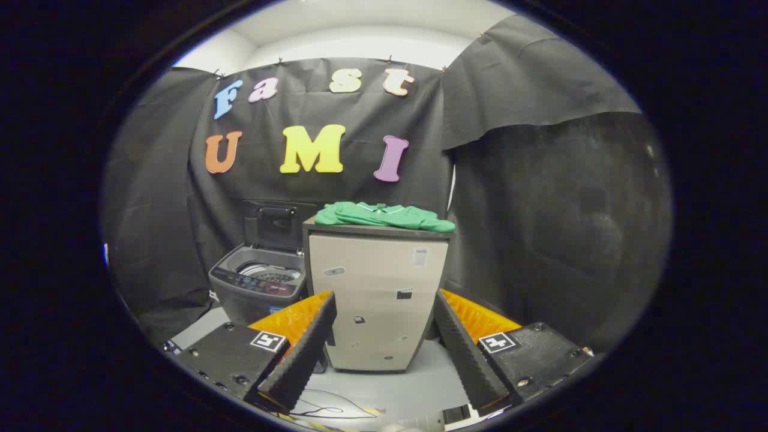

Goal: Put the clothes into the washing machine and then close the washing machine lid.

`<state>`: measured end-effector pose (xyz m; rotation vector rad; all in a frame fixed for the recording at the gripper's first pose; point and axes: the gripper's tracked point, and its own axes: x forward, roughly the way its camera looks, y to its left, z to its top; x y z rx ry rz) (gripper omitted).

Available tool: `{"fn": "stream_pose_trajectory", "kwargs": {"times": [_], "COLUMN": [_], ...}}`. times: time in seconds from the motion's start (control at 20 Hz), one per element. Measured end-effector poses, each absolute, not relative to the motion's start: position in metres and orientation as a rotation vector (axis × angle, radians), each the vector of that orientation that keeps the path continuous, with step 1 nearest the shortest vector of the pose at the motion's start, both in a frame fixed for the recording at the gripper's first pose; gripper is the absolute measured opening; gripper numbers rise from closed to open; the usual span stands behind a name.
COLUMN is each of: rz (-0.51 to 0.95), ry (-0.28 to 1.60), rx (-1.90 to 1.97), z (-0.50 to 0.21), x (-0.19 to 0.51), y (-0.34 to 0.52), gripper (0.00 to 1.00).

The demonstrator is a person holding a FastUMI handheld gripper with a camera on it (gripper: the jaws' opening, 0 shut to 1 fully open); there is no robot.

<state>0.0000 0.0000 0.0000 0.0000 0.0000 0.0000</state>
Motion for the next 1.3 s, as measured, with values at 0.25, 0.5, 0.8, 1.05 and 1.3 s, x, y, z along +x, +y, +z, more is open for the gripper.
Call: {"fn": "stream_pose_trajectory", "kwargs": {"times": [0.25,0.5,0.8,1.05,1.3], "rz": [0.009,0.007,0.006,-0.009,-0.044], "ry": [0.009,0.010,0.020,0.012,0.003], "rx": [0.006,0.019,0.016,0.037,0.045], "z": [-0.005,-0.002,-0.001,0.008,0.033], "x": [-0.001,0.000,0.001,0.003,0.007], "y": [0.005,0.004,0.003,0.000,-0.003], "gripper": [1.00,1.00,1.00,1.00,1.00]}}
